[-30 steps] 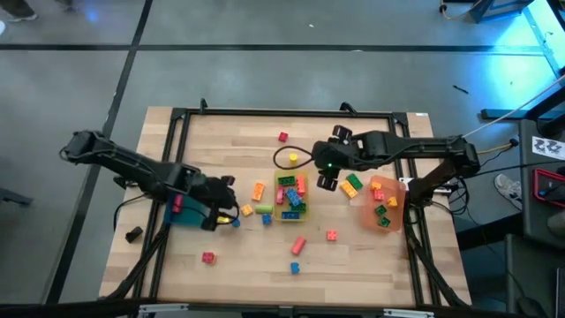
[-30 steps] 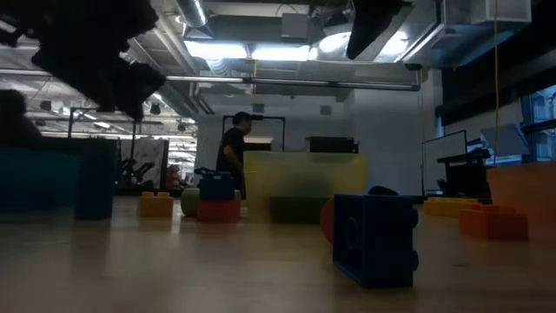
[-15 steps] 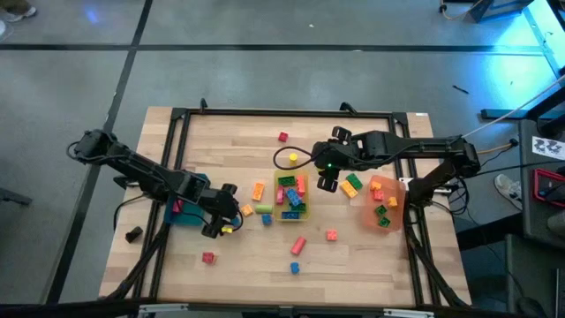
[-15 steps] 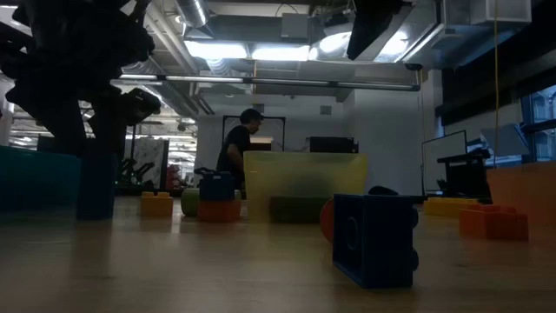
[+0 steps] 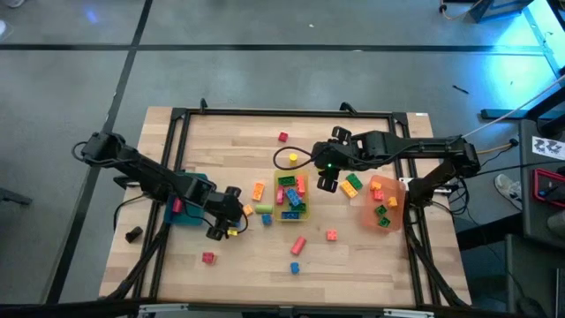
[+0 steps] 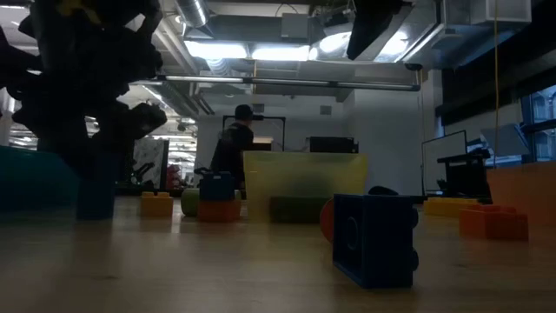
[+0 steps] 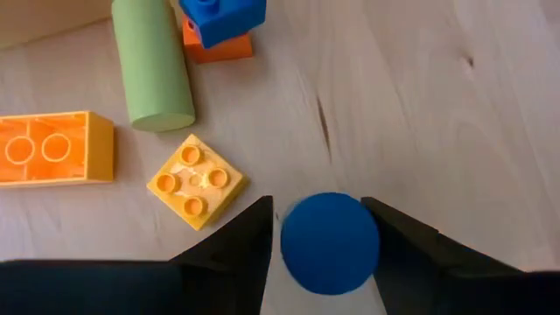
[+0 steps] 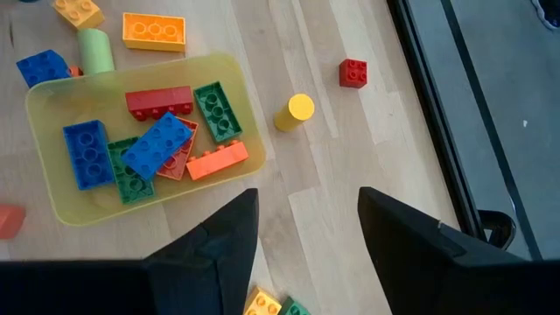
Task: Sort blocks by size
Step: Put the blue cylindrical block into the blue bin
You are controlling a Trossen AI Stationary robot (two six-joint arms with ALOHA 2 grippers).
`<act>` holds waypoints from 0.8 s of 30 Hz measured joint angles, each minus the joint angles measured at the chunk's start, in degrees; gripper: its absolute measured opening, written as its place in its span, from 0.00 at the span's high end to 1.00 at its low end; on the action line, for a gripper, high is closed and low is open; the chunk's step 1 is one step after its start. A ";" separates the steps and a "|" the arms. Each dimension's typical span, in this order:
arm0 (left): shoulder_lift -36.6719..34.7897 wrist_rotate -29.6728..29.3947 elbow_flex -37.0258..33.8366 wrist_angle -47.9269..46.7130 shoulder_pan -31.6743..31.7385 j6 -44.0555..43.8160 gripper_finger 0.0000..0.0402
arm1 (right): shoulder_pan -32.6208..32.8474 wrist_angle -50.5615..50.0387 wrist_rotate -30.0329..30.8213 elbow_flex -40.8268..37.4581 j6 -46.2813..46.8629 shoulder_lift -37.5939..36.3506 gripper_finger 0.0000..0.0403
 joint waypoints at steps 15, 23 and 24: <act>-3.30 -1.44 11.94 -8.73 0.24 -4.21 0.71 | 0.00 -5.16 0.00 -0.01 -7.53 0.02 0.51; -10.00 -8.83 21.79 -38.21 0.24 -18.34 0.71 | -0.87 -6.72 -0.02 -4.64 -5.72 -1.97 0.51; -11.04 -9.45 21.79 -42.03 0.24 -21.75 0.71 | -0.83 -6.32 0.03 -6.24 -5.18 -2.56 0.51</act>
